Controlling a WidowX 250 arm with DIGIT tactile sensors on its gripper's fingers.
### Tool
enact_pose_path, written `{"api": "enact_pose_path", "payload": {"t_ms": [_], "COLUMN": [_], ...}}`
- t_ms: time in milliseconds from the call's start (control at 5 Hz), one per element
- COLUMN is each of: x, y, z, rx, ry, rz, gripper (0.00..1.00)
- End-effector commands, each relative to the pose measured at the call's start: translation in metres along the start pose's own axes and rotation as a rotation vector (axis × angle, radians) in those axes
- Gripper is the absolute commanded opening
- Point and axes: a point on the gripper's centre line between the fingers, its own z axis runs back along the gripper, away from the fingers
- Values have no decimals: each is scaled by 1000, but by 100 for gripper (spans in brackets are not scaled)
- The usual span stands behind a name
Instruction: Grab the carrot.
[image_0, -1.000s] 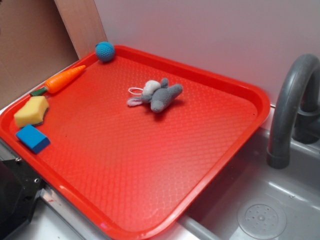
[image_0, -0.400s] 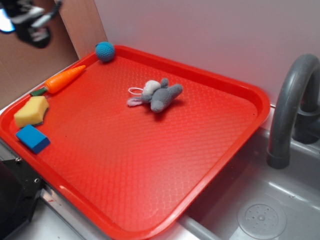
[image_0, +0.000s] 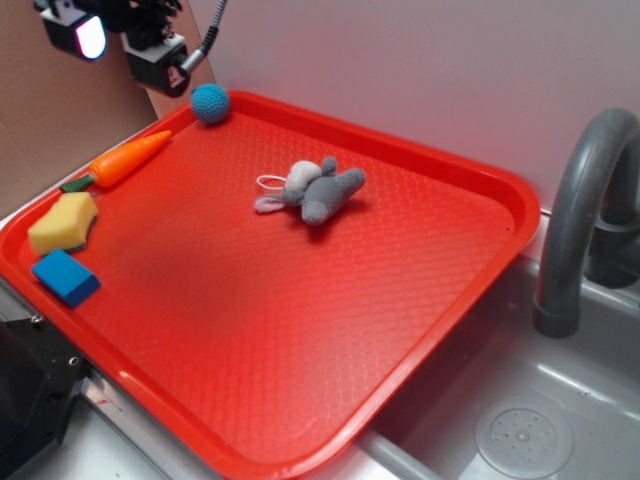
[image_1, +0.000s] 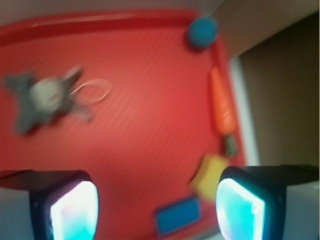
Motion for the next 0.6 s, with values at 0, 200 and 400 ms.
{"api": "enact_pose_path", "payload": {"t_ms": [0,200,400], "x": [23,18,21], "y": [54,76,91], "z": [-64,-97,-122], "rx": [128,125,114], "ry": [-10,38,91], "rz": [-17,-23,-13], "gripper": [100,100,100]}}
